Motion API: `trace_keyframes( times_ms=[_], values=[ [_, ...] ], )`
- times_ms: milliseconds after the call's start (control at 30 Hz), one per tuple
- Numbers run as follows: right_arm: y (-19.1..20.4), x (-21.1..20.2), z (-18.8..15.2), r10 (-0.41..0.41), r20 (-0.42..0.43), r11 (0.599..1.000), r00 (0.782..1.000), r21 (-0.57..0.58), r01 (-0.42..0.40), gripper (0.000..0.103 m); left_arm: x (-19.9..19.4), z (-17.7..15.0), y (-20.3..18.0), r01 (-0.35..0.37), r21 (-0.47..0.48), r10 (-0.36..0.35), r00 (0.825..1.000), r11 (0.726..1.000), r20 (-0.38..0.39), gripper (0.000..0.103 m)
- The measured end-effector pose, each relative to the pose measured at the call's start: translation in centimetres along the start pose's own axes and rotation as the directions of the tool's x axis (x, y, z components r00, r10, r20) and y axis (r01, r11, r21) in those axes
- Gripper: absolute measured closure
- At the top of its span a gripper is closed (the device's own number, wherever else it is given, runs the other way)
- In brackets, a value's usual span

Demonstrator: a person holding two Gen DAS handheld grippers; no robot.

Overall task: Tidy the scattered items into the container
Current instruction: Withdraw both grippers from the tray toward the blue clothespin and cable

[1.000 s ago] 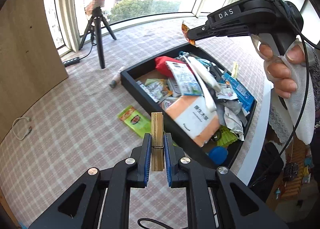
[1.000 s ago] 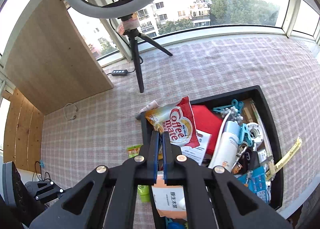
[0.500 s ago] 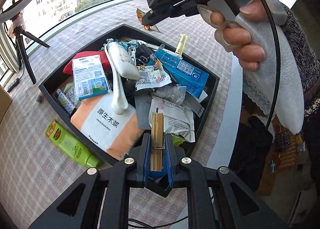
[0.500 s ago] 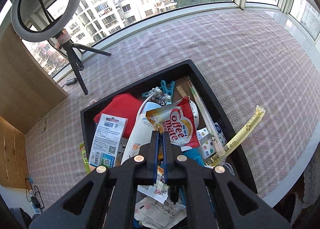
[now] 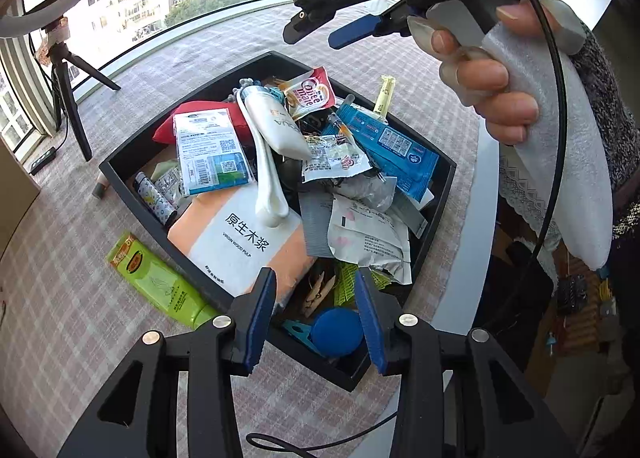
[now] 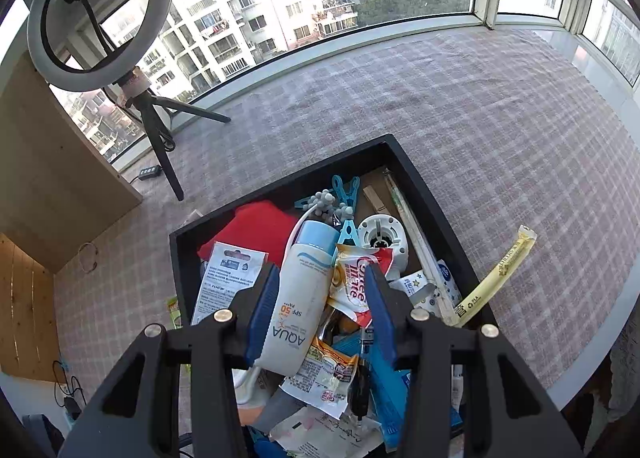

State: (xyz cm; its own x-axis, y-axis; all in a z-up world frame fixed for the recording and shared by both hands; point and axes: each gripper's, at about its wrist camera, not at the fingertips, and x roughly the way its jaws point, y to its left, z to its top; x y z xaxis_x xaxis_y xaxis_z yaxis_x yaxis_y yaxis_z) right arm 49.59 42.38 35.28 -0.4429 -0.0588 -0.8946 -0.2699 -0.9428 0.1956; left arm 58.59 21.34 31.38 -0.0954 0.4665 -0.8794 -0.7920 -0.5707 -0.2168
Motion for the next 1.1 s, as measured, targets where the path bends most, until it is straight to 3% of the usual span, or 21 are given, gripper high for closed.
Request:
trace_keyframes(
  times_ms=[367, 533, 700, 867, 967, 1100],
  values=[
    [6.1, 1.4, 0.3, 0.054, -0.026, 0.992, 0.998, -0.113, -0.057, 0.060, -2.3, -2.5, 6.7, -0.082, -0.141, 0.085, 0.996, 0.987, 0.014, 0.065],
    [10.2, 2.5, 0.5, 0.085, -0.045, 0.979, 0.995, -0.182, -0.092, 0.060, -4.2, -4.3, 11.5, -0.143, -0.258, 0.154, 0.988, 0.955, 0.022, 0.065],
    [15.0, 3.7, 0.6, 0.128, -0.063, 0.954, 0.990, -0.267, -0.140, 0.060, -6.7, -6.9, 16.5, -0.221, -0.376, 0.249, 0.968, 0.900, 0.026, 0.065],
    [20.3, 5.0, 0.1, 0.176, -0.094, 0.916, 0.980, -0.349, -0.198, 0.060, -9.4, -10.6, 21.2, -0.298, -0.512, 0.352, 0.936, 0.806, 0.009, 0.065],
    [23.9, 5.6, -0.5, 0.198, -0.114, 0.882, 0.974, -0.412, -0.227, 0.060, -11.2, -13.6, 24.2, -0.342, -0.610, 0.416, 0.909, 0.715, -0.022, 0.065],
    [29.0, 6.4, -1.6, 0.229, -0.145, 0.824, 0.962, -0.497, -0.271, 0.060, -13.6, -18.3, 28.3, -0.377, -0.728, 0.475, 0.876, 0.572, -0.081, 0.065]
  ],
)
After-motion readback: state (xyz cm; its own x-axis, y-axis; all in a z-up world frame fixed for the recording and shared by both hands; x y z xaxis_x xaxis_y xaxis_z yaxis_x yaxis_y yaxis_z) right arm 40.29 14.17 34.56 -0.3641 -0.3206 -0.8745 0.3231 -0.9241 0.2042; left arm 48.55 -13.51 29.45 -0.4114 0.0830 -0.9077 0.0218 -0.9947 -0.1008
